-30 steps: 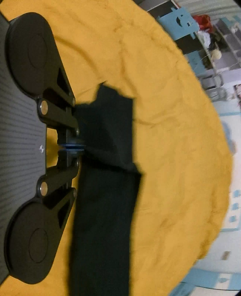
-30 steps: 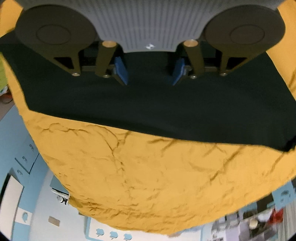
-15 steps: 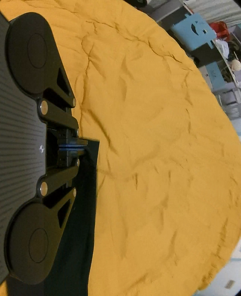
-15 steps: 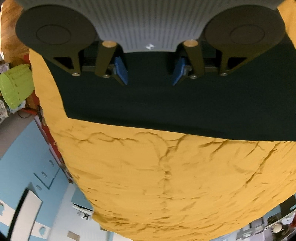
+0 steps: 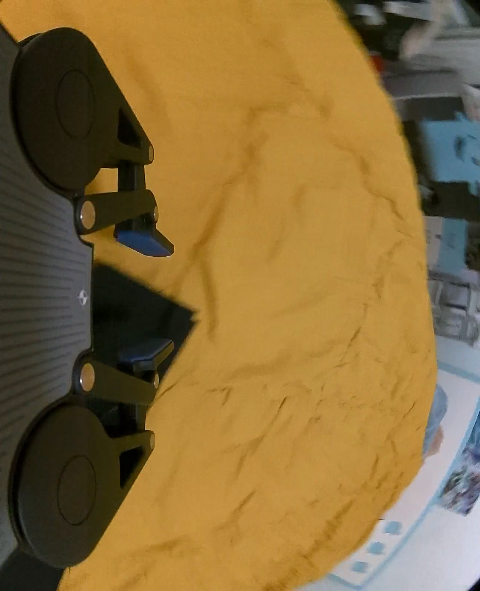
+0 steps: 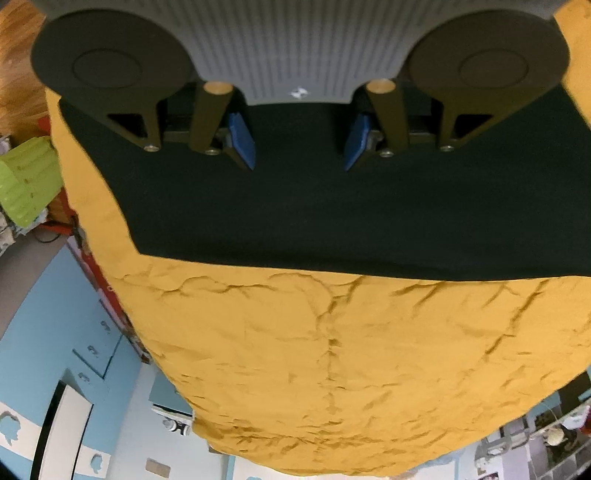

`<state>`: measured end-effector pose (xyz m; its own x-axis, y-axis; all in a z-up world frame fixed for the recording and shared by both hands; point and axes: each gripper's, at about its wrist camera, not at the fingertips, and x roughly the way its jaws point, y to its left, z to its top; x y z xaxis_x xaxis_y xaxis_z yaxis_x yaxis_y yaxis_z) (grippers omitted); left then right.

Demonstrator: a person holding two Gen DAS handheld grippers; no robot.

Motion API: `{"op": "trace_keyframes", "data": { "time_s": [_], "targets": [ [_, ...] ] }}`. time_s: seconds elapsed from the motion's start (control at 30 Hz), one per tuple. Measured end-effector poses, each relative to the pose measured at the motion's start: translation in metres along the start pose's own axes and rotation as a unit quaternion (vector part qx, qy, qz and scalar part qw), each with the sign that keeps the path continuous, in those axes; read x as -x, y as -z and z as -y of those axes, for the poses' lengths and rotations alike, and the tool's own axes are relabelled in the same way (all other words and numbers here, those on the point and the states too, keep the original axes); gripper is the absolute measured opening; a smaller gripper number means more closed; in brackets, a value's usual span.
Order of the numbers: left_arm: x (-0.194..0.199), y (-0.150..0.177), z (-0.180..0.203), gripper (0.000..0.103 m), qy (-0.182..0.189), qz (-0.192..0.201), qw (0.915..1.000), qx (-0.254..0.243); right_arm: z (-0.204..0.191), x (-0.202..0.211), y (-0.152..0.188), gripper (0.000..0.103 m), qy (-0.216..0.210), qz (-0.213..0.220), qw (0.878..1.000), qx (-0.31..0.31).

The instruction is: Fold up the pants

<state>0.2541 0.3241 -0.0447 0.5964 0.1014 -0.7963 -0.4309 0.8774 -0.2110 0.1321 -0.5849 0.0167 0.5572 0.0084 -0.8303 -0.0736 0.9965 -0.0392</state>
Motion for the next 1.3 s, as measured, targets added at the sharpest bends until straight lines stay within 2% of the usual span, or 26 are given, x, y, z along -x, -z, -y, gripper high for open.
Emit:
{"op": "trace_keyframes", "data": {
  "time_s": [0.07, 0.13, 0.2, 0.3, 0.4, 0.47, 0.5, 0.57, 0.63, 0.73, 0.77, 0.83, 0.87, 0.9, 0.97, 1.03, 1.2, 1.23, 1.3],
  "targets": [
    [0.003, 0.015, -0.013, 0.060, 0.032, -0.018, 0.9981, 0.050, -0.003, 0.006, 0.006, 0.051, -0.010, 0.001, 1.000, -0.005],
    [0.000, 0.031, -0.026, 0.060, 0.062, -0.025, 0.9918, 0.109, -0.005, 0.012, 0.013, 0.051, -0.014, 0.000, 1.000, -0.011],
    [-0.008, 0.045, -0.036, 0.060, 0.075, -0.025, 0.9849, 0.154, -0.004, 0.018, 0.019, 0.051, -0.020, 0.001, 1.000, -0.018],
    [-0.021, 0.057, -0.044, 0.060, 0.093, -0.011, 0.9757, 0.198, 0.002, 0.026, 0.026, 0.051, -0.029, 0.000, 0.999, -0.040],
    [-0.030, 0.065, -0.046, 0.058, 0.104, 0.011, 0.9680, 0.228, 0.019, 0.038, 0.035, 0.051, -0.042, -0.002, 0.995, -0.089],
    [-0.031, 0.072, -0.045, 0.042, 0.101, 0.026, 0.9666, 0.234, 0.031, 0.047, 0.043, 0.051, -0.049, -0.005, 0.990, -0.131],
    [-0.032, 0.072, -0.044, 0.039, 0.100, 0.032, 0.9661, 0.236, 0.036, 0.051, 0.048, 0.052, -0.052, -0.007, 0.987, -0.151],
    [-0.032, 0.073, -0.044, 0.016, 0.095, 0.040, 0.9658, 0.238, 0.045, 0.058, 0.061, 0.052, -0.071, -0.013, 0.976, -0.203],
    [-0.031, 0.070, -0.044, 0.005, 0.082, 0.047, 0.9658, 0.241, 0.052, 0.060, 0.075, 0.052, -0.098, -0.013, 0.961, -0.259],
    [-0.025, 0.064, -0.045, 0.004, 0.074, 0.059, 0.9639, 0.249, 0.057, 0.050, 0.090, 0.051, -0.139, -0.019, 0.933, -0.330],
    [-0.023, 0.062, -0.043, 0.004, 0.067, 0.064, 0.9661, 0.241, 0.057, 0.045, 0.093, 0.048, -0.147, -0.020, 0.926, -0.347],
    [-0.021, 0.053, -0.036, 0.004, 0.046, 0.068, 0.9717, 0.221, 0.056, 0.036, 0.096, 0.030, -0.148, -0.015, 0.919, -0.364],
    [-0.021, 0.050, -0.033, 0.004, 0.043, 0.067, 0.9721, 0.220, 0.055, 0.031, 0.097, 0.013, -0.142, -0.019, 0.919, -0.367],
    [-0.018, 0.047, -0.028, 0.004, 0.039, 0.069, 0.9725, 0.219, 0.054, 0.027, 0.098, 0.008, -0.133, -0.030, 0.920, -0.369],
    [-0.006, 0.043, -0.014, 0.003, 0.038, 0.085, 0.9751, 0.201, 0.051, 0.025, 0.099, 0.008, -0.126, -0.039, 0.922, -0.365],
    [0.019, 0.040, 0.008, 0.003, 0.051, 0.117, 0.9790, 0.159, 0.047, 0.034, 0.093, 0.012, -0.127, -0.030, 0.931, -0.342],
    [0.090, 0.036, 0.086, 0.003, 0.096, 0.175, 0.9781, 0.058, 0.023, 0.063, 0.066, 0.027, -0.089, 0.006, 0.972, -0.219],
    [0.104, 0.038, 0.106, 0.003, 0.101, 0.185, 0.9771, 0.032, 0.019, 0.067, 0.061, 0.028, -0.080, 0.015, 0.976, -0.200],
    [0.124, 0.043, 0.141, 0.003, 0.102, 0.193, 0.9758, -0.009, 0.011, 0.072, 0.053, 0.036, -0.081, 0.033, 0.982, -0.170]
  ]
}}
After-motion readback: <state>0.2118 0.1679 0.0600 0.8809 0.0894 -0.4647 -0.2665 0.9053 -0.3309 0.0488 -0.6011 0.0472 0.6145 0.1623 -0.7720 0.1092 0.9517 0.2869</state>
